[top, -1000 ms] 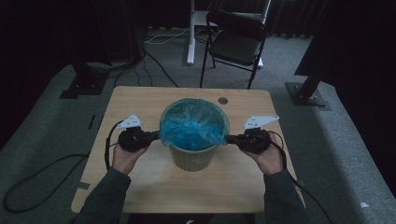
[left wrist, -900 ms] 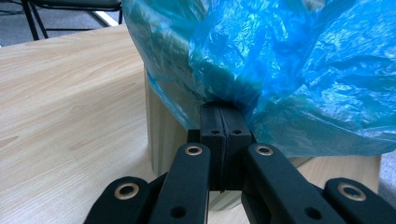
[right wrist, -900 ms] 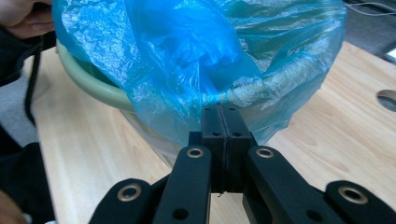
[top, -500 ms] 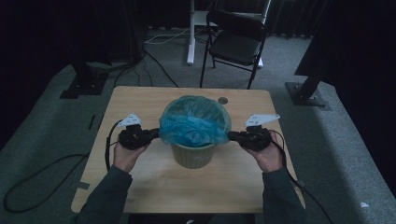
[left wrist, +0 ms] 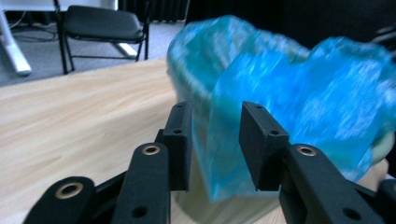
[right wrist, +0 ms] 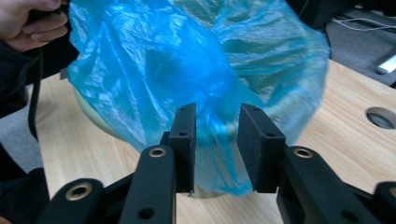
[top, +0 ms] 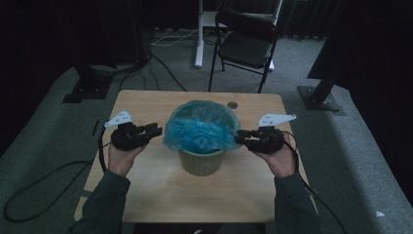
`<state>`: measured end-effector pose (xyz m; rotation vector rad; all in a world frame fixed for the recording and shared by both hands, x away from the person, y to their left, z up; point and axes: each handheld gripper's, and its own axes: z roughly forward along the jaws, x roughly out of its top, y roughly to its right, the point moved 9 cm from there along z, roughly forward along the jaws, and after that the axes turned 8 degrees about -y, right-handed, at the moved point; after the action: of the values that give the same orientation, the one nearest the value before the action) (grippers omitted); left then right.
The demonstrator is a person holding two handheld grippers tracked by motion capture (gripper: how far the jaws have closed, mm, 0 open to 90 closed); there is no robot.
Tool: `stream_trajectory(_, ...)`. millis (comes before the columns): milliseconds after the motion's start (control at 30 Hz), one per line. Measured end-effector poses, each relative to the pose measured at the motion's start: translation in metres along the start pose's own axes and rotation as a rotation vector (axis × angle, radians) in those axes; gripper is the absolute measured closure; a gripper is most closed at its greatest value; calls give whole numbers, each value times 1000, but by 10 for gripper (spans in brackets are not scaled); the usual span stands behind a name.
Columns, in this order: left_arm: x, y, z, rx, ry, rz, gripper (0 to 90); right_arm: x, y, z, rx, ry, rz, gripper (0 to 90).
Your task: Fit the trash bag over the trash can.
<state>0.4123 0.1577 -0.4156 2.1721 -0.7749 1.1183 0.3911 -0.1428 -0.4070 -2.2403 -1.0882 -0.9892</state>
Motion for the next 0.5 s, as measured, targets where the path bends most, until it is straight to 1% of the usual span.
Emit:
stream_trajectory(33,0,0,0,0,0,0,627,0,0,0,0,0,0,659)
stream_trajectory(67,7,4,2,-16,6,11,627,1,-2,2,6,-1,-4,653)
stream_trajectory(133,13,8,7,-32,3,21,602,5,-7,4,27,-2,-16,632)
stream_trajectory(200,18,11,12,-44,-5,27,590,8,-9,5,36,1,-19,623)
stream_trajectory(233,18,11,12,-44,-5,27,584,8,-9,5,36,1,-19,623)
stream_trajectory(267,20,14,18,-54,-18,31,584,9,-10,6,42,1,-21,618)
stream_trajectory(300,21,15,20,-57,-21,34,580,10,-12,7,58,-3,-23,597)
stream_trajectory(367,22,18,24,-62,-30,36,581,10,-13,10,66,-12,-25,579)
stream_trajectory(433,21,20,27,-59,-39,45,626,8,-12,13,62,-30,-24,576)
stream_trajectory(467,21,21,27,-56,-40,53,684,7,-11,16,57,-42,-24,582)
stream_trajectory(500,20,22,27,-55,-36,58,743,7,-11,16,54,-40,-27,618)
